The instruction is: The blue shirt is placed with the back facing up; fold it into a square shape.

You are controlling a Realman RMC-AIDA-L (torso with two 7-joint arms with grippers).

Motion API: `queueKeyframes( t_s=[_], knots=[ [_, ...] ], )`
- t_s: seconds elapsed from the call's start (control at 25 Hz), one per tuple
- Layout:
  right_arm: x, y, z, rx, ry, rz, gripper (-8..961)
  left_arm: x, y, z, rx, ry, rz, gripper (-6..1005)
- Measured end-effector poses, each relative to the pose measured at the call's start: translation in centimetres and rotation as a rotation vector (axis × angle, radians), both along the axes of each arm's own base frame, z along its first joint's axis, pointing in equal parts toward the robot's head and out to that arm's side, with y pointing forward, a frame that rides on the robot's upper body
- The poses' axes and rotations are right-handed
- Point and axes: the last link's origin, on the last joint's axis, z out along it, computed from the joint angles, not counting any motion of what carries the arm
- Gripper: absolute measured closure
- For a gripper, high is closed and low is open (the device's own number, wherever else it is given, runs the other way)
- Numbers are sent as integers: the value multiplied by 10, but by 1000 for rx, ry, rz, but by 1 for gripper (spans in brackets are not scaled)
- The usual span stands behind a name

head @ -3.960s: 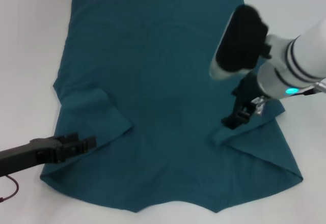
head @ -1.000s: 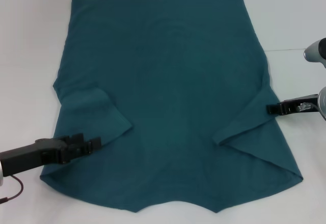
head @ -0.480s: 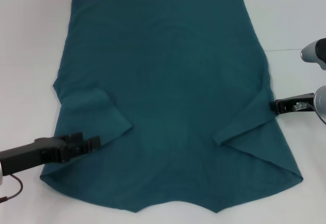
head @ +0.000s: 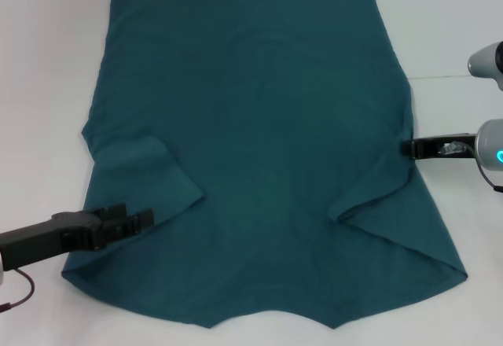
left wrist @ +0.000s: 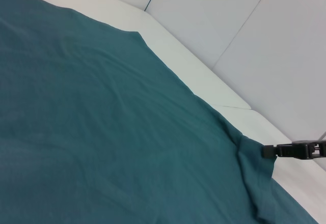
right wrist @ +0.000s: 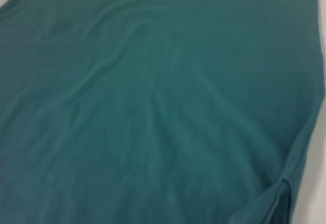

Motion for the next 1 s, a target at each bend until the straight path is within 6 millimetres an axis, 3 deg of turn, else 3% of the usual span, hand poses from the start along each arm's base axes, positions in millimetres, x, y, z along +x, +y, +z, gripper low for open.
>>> queueKeyframes(
  t_s=[0.52,0.88,1.0],
  knots=[
    [-19,8,-4,62,154,-8,898,-1,1,0,6,5,3,247],
    [-16,9,-16,110,252,-68,863,-1,-1,-3,-2,4,1,245],
    [-13,9,-19,144,285,-97,799,-2,-1,-3,-2,3,3,245]
  ],
)
